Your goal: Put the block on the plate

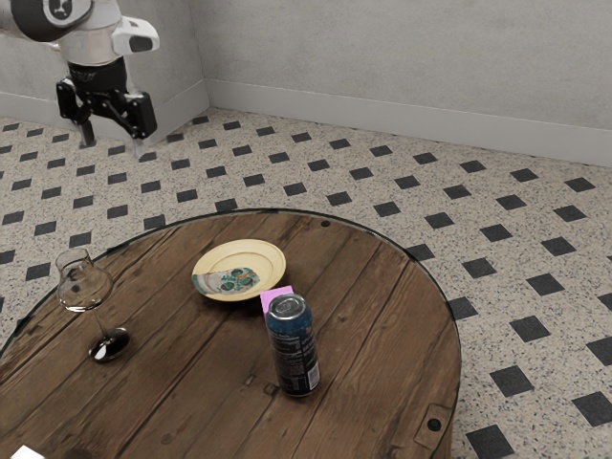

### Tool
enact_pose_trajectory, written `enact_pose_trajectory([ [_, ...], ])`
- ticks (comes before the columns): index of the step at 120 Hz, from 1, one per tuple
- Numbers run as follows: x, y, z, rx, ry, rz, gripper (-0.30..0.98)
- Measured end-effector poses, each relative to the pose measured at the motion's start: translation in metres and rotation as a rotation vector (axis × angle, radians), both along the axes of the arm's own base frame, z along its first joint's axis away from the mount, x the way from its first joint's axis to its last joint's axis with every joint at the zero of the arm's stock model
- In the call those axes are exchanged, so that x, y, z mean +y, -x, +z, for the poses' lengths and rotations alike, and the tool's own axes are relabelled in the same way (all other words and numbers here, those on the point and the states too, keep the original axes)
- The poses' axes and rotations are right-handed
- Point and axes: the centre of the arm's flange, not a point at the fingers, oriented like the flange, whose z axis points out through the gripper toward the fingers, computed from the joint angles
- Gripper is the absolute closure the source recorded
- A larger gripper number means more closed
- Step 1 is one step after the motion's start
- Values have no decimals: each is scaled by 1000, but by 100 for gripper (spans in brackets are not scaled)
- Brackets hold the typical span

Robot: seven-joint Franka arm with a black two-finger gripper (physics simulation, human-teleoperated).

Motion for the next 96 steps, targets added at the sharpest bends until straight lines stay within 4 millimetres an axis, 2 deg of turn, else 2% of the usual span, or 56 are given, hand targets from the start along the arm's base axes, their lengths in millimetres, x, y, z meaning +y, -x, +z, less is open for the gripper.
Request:
enact_pose_trajectory([
  [16,-15,-6,-2,-12,-15,-5,0],
  [22,-24,-14,-12,-14,-19,-14,0],
  [30,-44,-32,-39,-14,-8,-22,0],
  [64,-141,-63,-173,11,73,104,0],
  [81,-153,-77,-230,-7,71,224,0],
  [96,-161,-83,-263,-35,80,318,0],
])
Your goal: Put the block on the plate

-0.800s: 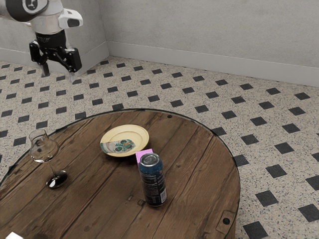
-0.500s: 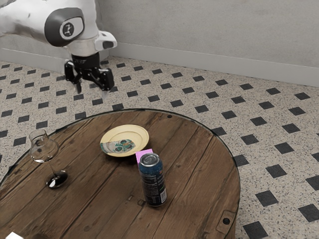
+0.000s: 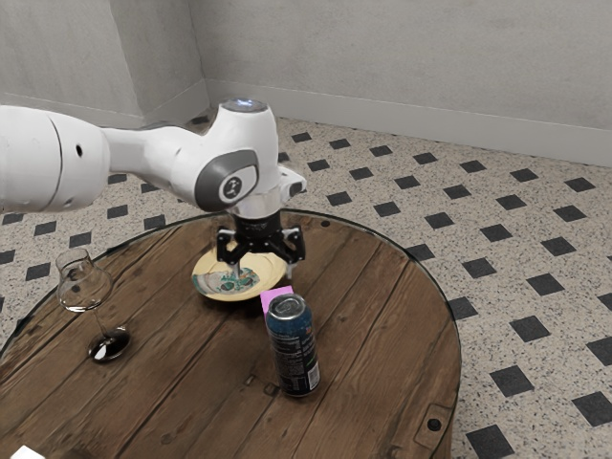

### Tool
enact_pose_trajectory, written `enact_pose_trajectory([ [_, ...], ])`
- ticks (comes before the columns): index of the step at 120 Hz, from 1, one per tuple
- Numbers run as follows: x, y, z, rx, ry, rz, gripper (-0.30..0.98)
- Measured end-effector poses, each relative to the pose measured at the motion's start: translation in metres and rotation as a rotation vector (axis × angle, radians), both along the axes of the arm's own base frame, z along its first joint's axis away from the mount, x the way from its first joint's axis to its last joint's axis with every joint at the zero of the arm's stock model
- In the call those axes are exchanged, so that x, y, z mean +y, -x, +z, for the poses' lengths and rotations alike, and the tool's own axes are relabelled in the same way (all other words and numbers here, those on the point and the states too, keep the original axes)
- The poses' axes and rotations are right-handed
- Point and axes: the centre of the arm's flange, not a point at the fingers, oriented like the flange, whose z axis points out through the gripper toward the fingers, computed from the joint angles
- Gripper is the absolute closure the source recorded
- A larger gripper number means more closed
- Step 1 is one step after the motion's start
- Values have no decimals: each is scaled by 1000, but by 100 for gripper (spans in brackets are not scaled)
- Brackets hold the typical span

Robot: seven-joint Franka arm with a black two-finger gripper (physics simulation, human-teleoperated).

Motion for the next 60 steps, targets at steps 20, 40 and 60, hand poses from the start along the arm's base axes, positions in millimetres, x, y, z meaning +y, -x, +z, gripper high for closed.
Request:
enact_pose_trajectory([
  [20,-2,-14,-36,-27,27,132,0],
  [40,1,-20,-58,-49,44,232,0],
  [60,8,-26,-75,-56,47,301,0],
])
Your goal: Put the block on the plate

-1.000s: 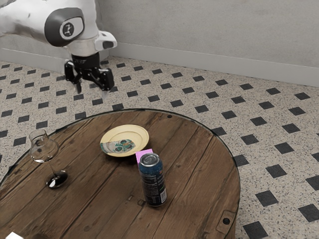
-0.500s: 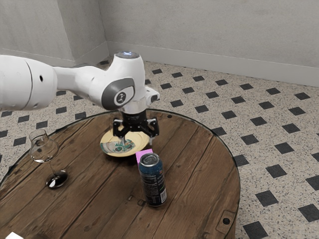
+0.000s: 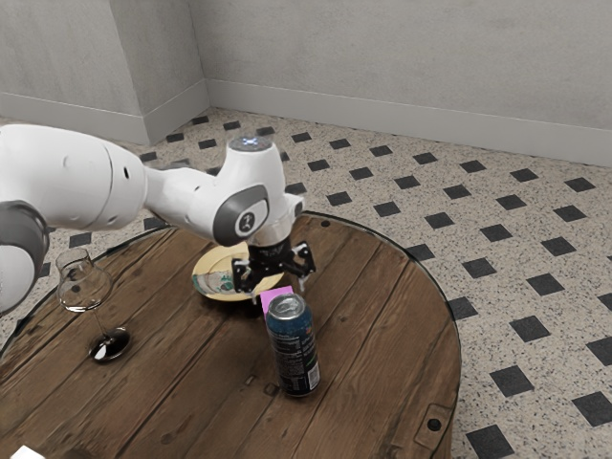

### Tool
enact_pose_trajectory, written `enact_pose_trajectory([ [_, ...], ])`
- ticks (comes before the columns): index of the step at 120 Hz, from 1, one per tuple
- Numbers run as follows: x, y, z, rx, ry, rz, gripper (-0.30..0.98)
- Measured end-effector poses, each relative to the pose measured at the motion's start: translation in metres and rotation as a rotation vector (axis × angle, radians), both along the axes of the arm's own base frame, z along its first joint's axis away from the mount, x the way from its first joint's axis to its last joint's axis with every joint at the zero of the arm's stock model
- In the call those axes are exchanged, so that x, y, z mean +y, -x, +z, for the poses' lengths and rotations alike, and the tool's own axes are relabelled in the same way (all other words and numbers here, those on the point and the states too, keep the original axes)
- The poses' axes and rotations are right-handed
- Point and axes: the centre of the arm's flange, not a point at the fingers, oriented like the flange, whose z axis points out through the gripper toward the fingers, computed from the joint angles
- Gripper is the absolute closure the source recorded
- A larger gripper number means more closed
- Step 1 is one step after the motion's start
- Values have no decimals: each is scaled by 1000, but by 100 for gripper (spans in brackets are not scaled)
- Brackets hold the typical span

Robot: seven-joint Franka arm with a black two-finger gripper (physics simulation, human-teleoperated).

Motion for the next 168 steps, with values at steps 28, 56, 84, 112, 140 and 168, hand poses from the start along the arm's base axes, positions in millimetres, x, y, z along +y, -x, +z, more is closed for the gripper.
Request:
enact_pose_trajectory([
  [28,2,-3,-22,0,-3,52,0],
  [56,2,-5,-39,-4,-4,82,0],
  [84,2,-6,-44,-14,13,111,7],
  [112,2,-7,-42,-18,27,133,25],
  [140,5,-9,44,-118,50,139,40],
  [168,109,-14,70,-119,-15,227,46],
])
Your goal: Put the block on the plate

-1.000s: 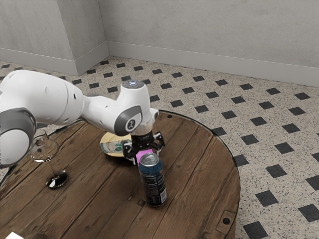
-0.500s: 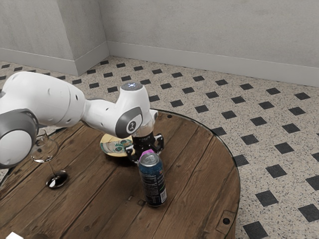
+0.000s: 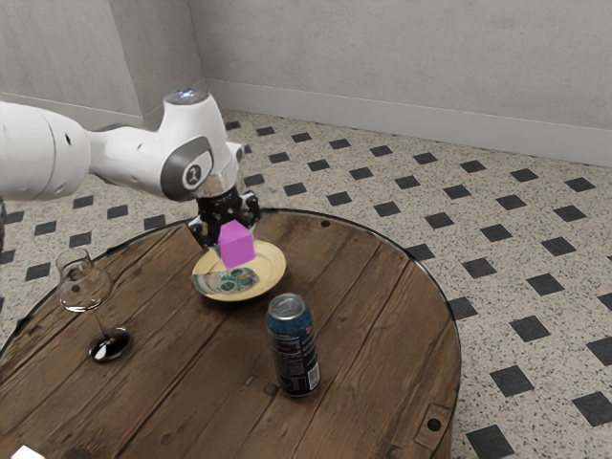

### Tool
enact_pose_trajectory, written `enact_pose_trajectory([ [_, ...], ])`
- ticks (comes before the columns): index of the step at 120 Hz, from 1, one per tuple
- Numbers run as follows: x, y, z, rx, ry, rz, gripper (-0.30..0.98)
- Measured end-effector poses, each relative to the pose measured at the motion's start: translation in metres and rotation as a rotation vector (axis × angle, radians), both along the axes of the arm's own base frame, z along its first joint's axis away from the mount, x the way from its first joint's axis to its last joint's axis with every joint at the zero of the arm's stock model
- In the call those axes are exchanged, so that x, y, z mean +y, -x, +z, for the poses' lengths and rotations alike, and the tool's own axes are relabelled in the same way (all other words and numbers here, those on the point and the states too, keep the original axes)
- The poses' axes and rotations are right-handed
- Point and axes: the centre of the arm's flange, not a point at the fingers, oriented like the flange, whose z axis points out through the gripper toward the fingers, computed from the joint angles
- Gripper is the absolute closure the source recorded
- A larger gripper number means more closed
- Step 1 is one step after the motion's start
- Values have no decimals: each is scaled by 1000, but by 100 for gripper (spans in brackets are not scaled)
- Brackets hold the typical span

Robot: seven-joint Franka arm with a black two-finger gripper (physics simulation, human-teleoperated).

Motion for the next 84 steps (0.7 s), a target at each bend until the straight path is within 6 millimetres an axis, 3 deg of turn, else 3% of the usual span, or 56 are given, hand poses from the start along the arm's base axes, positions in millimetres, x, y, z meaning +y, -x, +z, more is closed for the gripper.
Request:
enact_pose_trajectory([
  [13,22,-9,-29,44,3,5,49],
  [22,27,-12,-37,55,3,-3,50],
  [32,24,-12,-36,55,4,-23,40],
  [84,19,-10,-17,38,2,-103,9],
])
